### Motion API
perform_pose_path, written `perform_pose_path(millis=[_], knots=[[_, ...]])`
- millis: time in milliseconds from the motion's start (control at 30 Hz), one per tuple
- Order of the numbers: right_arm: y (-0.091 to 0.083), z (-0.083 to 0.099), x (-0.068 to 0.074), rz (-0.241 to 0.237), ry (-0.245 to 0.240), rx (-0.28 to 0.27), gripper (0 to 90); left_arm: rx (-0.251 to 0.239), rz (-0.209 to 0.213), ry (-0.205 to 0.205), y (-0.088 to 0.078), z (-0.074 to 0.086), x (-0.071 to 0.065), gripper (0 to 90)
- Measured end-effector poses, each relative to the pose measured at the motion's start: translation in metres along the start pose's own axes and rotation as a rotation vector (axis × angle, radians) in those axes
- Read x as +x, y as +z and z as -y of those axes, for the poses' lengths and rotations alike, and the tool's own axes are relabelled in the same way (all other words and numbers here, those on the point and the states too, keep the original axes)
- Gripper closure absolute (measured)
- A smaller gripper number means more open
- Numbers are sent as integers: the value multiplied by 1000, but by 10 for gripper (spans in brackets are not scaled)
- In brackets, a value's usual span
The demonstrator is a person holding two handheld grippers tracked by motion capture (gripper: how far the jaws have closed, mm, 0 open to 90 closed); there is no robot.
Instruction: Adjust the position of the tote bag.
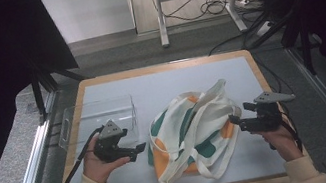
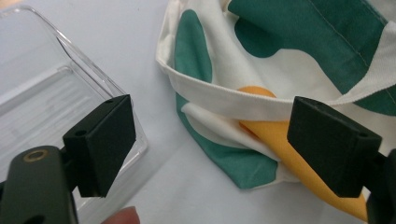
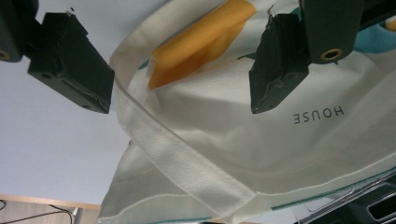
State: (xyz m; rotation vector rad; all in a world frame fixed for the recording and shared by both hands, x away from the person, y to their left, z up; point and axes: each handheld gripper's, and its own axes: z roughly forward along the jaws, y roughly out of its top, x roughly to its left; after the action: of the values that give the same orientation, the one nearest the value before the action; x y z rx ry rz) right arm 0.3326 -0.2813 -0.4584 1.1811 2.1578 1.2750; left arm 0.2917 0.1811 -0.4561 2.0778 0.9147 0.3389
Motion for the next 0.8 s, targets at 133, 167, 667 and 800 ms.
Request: perform_pose_path(millis=[133, 167, 667, 800], knots=[[0, 0, -4, 3, 10, -3, 220, -14, -18, -7, -3, -1, 2, 164], [0, 0, -5, 0, 13, -3, 220, -18, -20, -10, -4, -1, 2, 177], [-10, 13, 7, 33, -1, 15, 217, -31, 17, -6, -15, -9, -5, 218], [-7, 14, 5, 28, 1, 12, 226, -32, 23, -1, -17, -9, -6, 208]])
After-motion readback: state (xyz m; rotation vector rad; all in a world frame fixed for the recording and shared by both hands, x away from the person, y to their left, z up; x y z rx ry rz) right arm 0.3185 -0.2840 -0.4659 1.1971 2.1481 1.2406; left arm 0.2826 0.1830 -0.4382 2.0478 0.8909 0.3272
